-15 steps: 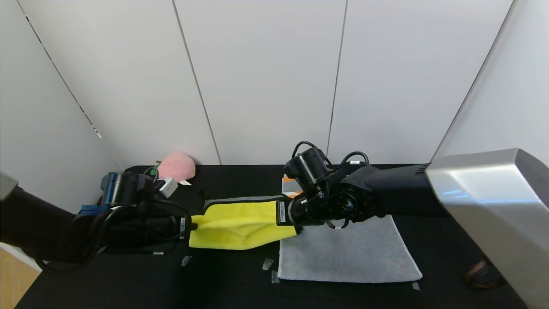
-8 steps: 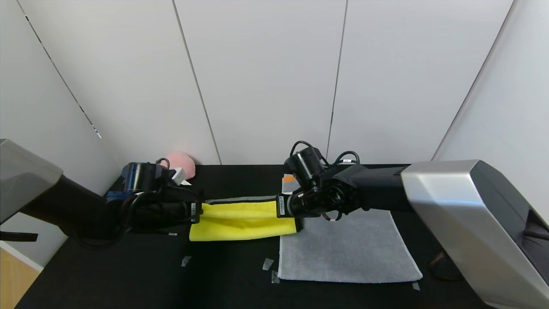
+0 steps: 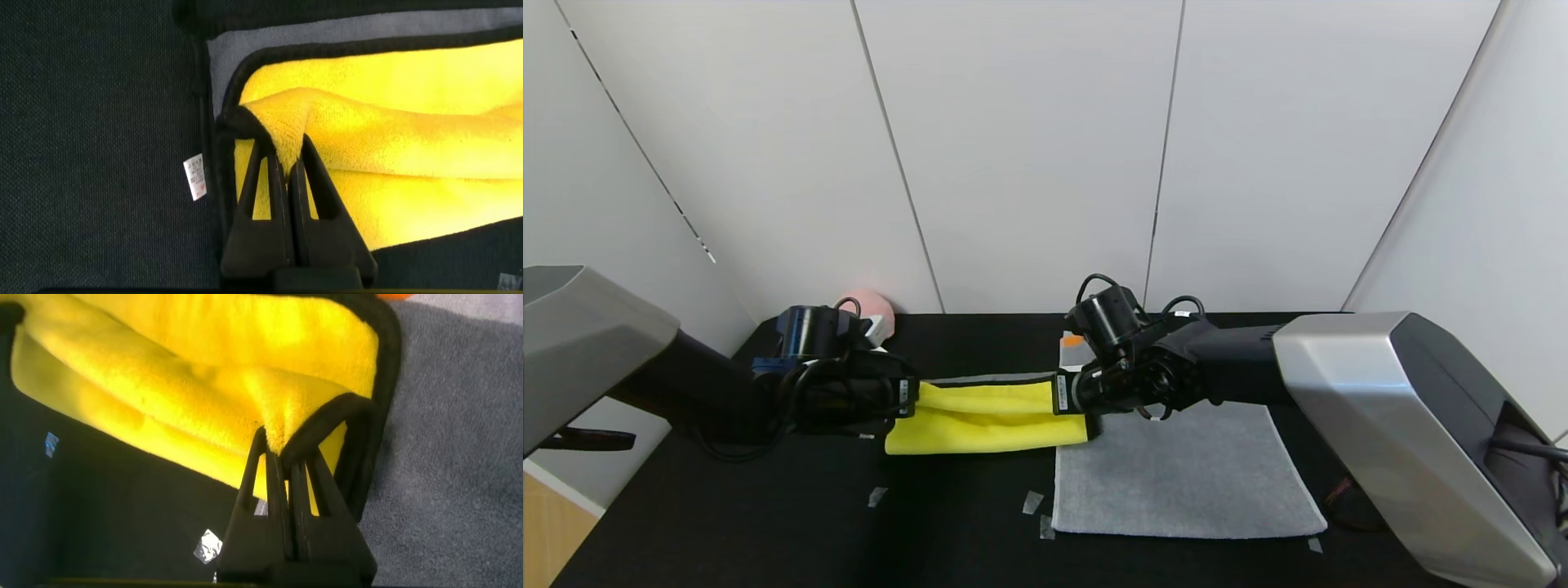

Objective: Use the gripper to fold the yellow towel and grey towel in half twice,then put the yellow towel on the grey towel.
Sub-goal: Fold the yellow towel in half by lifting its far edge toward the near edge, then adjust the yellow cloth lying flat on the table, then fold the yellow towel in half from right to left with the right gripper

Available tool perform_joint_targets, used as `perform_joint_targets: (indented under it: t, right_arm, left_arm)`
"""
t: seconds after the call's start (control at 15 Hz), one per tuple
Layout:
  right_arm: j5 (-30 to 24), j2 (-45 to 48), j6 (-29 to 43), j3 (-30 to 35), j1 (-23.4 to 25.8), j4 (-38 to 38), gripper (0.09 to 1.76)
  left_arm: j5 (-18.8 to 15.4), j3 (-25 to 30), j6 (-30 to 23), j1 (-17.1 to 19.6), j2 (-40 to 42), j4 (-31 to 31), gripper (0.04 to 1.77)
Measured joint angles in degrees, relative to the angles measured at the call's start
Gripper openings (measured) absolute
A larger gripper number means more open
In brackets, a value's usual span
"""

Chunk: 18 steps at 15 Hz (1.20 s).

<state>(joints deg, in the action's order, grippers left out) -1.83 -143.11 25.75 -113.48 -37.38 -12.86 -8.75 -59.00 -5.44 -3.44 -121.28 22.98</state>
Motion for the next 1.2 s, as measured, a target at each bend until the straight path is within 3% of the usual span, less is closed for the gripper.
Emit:
perform_joint_targets:
  t: [0.4, 0.53, 0.73, 0.93, 1.2]
  right_arm:
    - [0.2, 1.1, 0.0, 0.0, -0.4, 1.4, 0.14]
    - [0.4, 1.3, 0.0, 0.0, -0.2, 1.6, 0.49]
    - [0.5, 1.3, 0.0, 0.0, 0.0, 3.6, 0.88]
    - [0.5, 1.5, -1.2, 0.0, 0.5, 5.2, 1.15]
    - [0.5, 2.1, -1.9, 0.1, 0.9, 4.9, 1.37]
  left_arm:
    - [0.1, 0.7, 0.2, -0.1, 1.8, 0.0, 0.12]
    - [0.1, 0.8, 0.1, -0.1, 2.2, 0.1, 0.47]
    - [1.1, 0.6, -0.1, -0.1, 3.0, 0.1, 0.87]
    - [1.6, 0.3, -0.2, 0.3, 4.0, 0.1, 1.13]
    - [1.7, 0.6, -0.4, 0.7, 6.5, 0.1, 1.37]
